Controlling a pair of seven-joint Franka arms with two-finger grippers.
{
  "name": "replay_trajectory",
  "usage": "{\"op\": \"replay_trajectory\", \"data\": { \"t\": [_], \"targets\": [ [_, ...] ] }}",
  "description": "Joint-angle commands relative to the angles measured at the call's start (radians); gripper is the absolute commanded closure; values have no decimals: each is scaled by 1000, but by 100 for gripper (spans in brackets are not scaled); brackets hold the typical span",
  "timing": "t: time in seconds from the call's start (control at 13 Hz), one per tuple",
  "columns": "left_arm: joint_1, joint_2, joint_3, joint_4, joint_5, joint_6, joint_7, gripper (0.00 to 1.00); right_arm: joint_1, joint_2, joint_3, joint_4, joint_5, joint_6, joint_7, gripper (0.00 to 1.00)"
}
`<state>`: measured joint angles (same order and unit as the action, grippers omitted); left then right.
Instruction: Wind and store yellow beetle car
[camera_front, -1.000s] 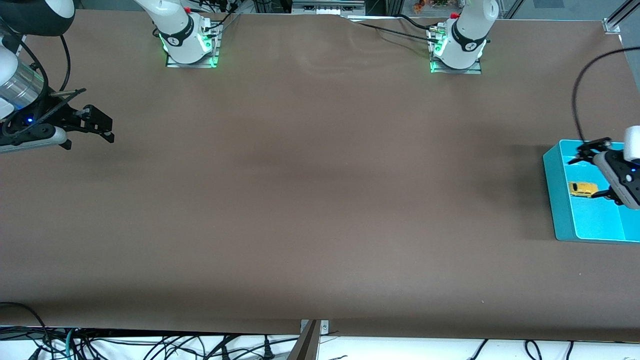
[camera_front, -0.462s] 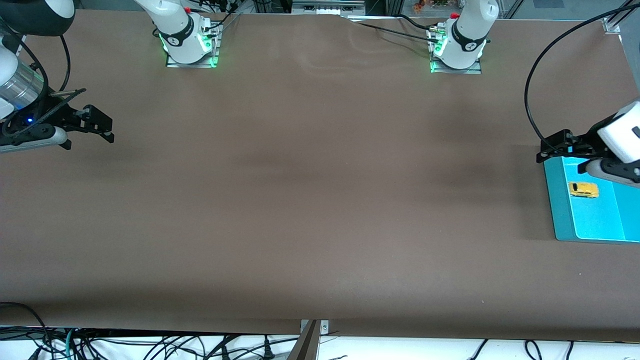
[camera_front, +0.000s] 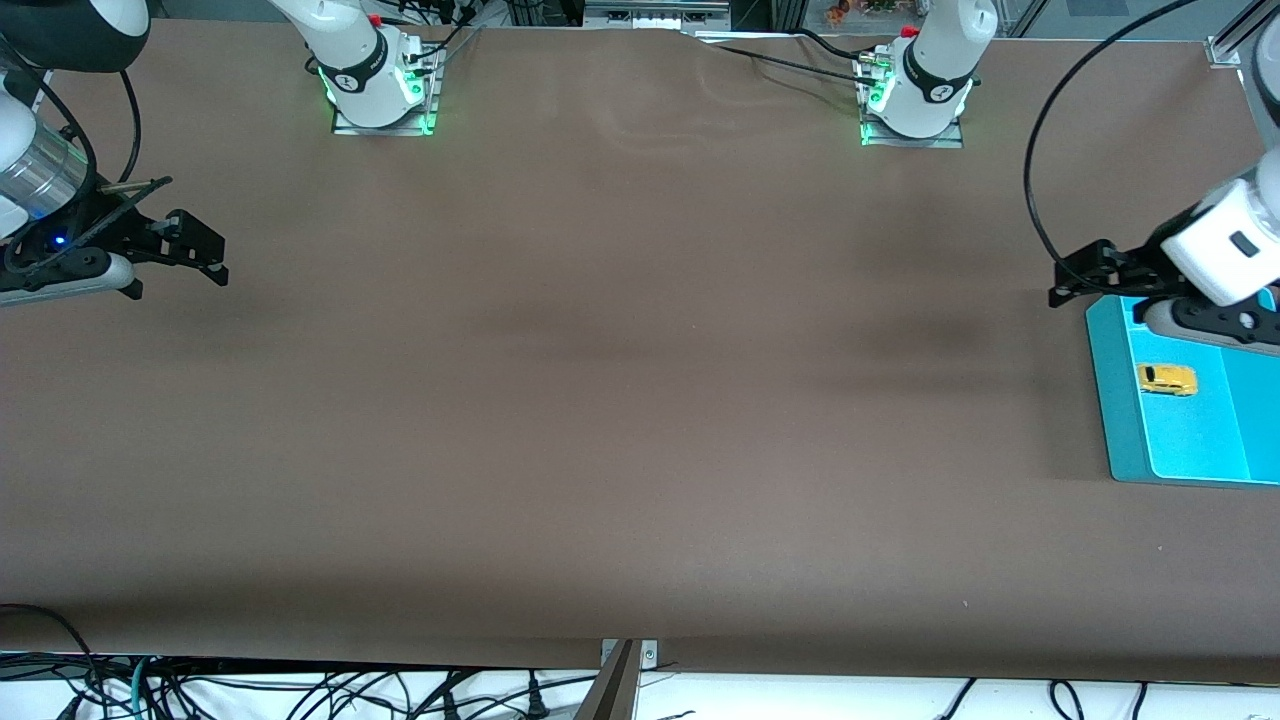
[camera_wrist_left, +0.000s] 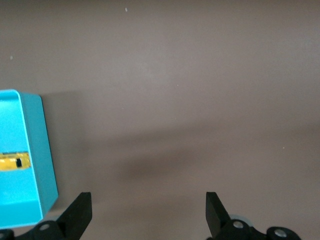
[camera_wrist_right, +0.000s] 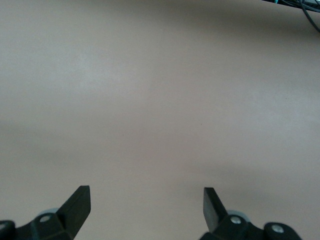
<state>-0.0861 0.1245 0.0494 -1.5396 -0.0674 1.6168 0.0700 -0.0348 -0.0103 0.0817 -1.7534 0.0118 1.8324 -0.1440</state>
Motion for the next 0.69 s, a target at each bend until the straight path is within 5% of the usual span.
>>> {"op": "replay_trajectory", "data": {
  "t": [0.0,0.62],
  "targets": [
    [0,-71,-32,-86,29,3,-81,0,4,-3,-3,9,-12,-10,-14,0],
    [9,-36,-31,-45,31,-18,-19,0,6,0,-3,15,4,-10,-12,0]
  ]
}}
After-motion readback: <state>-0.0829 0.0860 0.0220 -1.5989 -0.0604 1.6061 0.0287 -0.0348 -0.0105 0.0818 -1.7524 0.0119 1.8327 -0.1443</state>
